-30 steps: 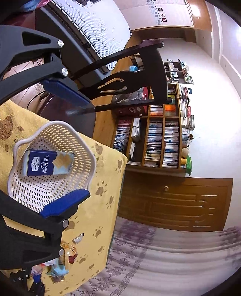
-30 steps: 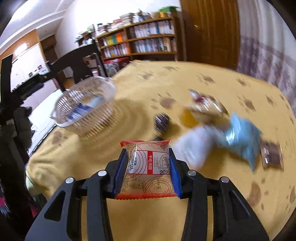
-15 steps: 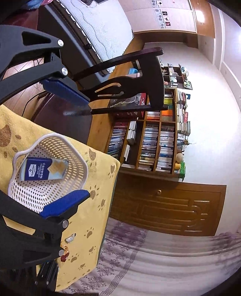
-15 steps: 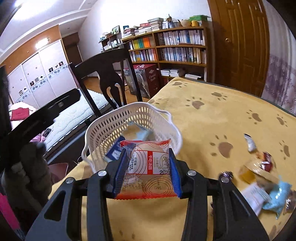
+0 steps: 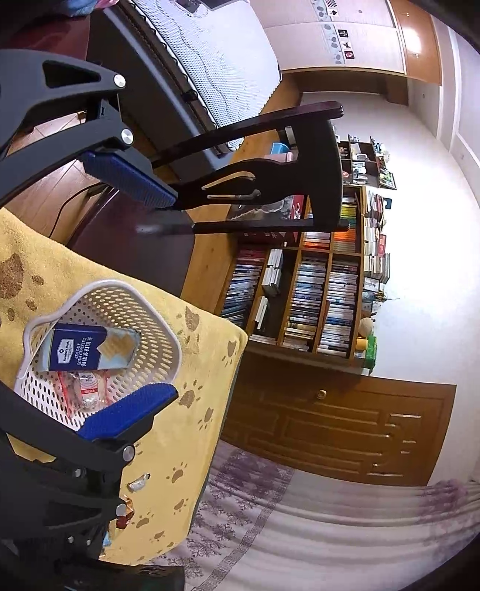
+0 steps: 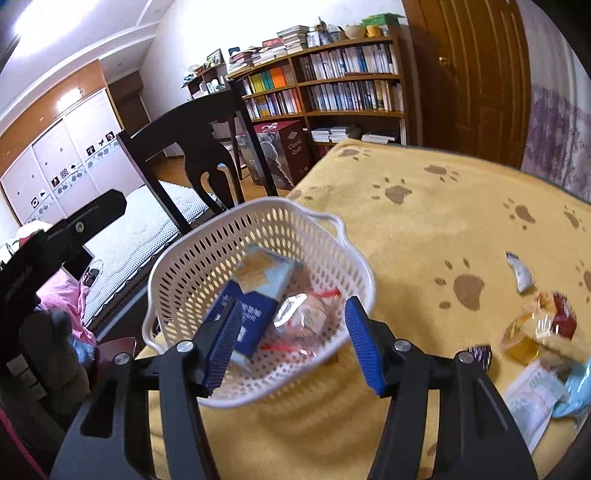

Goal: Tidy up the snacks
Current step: 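Lower the box into the white basket with the left tool while the right tool drops the bread packet in, then move the right tool back and grasp the light-blue snack bag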

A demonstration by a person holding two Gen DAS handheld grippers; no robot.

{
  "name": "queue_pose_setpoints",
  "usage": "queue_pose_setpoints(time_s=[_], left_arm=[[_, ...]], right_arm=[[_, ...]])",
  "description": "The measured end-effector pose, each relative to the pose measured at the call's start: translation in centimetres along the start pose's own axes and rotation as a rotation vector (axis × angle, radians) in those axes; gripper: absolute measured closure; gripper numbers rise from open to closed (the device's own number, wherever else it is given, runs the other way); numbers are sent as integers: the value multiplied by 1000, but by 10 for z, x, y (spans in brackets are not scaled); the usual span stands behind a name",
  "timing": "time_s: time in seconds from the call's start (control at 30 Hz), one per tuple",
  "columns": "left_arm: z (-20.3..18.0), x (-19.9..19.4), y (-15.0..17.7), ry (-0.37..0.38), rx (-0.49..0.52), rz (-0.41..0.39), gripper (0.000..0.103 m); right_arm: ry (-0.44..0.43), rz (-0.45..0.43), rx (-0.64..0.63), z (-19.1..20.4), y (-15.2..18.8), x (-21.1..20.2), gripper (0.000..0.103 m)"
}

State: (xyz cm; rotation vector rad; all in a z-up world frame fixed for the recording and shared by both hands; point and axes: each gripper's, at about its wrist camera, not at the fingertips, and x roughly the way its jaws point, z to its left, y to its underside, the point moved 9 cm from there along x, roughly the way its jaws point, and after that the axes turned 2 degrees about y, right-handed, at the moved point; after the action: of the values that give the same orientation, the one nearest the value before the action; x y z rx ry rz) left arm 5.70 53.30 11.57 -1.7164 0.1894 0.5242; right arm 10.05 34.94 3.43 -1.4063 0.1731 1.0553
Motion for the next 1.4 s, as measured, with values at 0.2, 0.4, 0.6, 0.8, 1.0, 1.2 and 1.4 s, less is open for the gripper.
queue_pose_setpoints(time_s=[0.2,0.4,0.6,0.8,1.0,1.2,1.4], left_arm=[[-16,2,5,14,44,11,5],[-27,7,11,18,67,30,5],[-34,8,16,23,86,39,5],[-42,9,21,28,104,50,4],[-53,9,27,38,131,60,4],[-67,8,33,50,163,69,4],[-82,9,41,62,198,78,4]], right_arm=[[19,11,33,-13,16,-3,44],[48,2,70,-33,29,-13,38],[64,-14,124,-57,34,-24,29],[97,-53,176,-87,42,-48,24],[154,-98,228,-123,50,-77,23],[248,-158,297,-170,65,-114,19],[335,-162,391,-222,89,-131,19]])
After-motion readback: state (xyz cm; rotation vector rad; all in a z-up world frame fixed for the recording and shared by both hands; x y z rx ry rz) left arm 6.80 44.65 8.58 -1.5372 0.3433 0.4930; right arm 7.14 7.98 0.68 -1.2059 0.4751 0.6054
